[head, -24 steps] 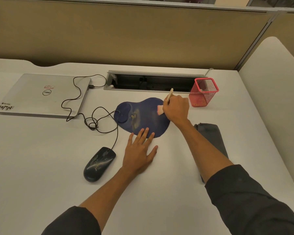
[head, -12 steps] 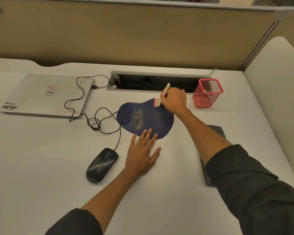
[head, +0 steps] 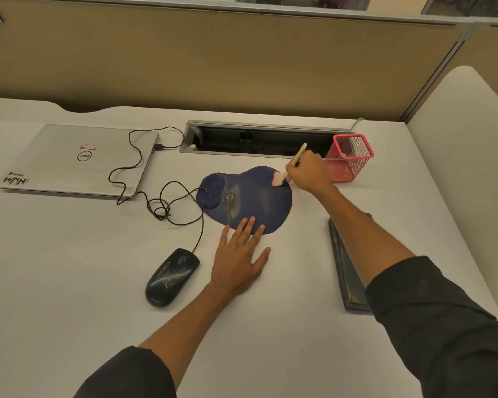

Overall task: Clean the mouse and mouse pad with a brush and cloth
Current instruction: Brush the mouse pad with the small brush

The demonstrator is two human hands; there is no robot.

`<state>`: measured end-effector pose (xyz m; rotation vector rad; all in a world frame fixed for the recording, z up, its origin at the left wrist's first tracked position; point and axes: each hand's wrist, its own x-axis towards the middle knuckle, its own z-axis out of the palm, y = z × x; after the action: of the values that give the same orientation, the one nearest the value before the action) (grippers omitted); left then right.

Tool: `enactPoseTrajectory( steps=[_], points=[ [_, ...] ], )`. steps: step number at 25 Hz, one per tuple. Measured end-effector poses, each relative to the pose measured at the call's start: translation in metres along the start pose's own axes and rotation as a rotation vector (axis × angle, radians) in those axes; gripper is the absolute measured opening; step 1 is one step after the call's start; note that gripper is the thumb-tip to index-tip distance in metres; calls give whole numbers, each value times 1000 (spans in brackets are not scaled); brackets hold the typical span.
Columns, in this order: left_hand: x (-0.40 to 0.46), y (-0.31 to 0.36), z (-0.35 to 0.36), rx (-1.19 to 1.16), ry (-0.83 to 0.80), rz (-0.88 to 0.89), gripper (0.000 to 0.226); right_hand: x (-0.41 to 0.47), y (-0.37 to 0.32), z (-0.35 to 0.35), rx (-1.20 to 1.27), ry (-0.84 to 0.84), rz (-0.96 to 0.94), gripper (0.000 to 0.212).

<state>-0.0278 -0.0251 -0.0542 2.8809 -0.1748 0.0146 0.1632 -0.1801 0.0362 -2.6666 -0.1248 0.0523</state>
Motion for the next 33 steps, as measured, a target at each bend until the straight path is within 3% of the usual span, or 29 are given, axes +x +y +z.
enactPoseTrajectory(
  steps=[3, 8, 13, 17, 20, 22, 24, 26, 29, 33],
  points=[
    [0, 1, 0, -2, -10, -3, 61, -2, 15, -13, -228, -51, -16, 20],
    [1, 1, 0, 1, 3, -4, 63, -5, -9, -12, 144, 24, -97, 26],
    [0, 1, 0, -5, 0, -7, 62, -13, -2, -4, -110, -82, -159, 25],
    [0, 1, -1, -6, -9, -8, 62, -13, -16, 8, 80, -110, -191, 30],
    [0, 1, -1, -6, -4, 0, 62, -14, -16, 15, -91, -56, -178, 32],
    [0, 1, -1, -12, -2, -5, 61, -13, -19, 14, -44, 44, -211, 33],
    [0, 1, -1, -12, -4, -4, 62, -15, -21, 19, 52, 13, -192, 33],
    [-1, 1, 0, -2, -13, -3, 62, -18, -22, 21, -18, -14, -156, 35],
    [0, 1, -1, -14, -10, -6, 62, -14, -23, 15, 24, 97, -172, 34],
    [-1, 1, -1, -9, -15, -3, 61, -21, -26, 18, 29, 29, -97, 33]
  ],
)
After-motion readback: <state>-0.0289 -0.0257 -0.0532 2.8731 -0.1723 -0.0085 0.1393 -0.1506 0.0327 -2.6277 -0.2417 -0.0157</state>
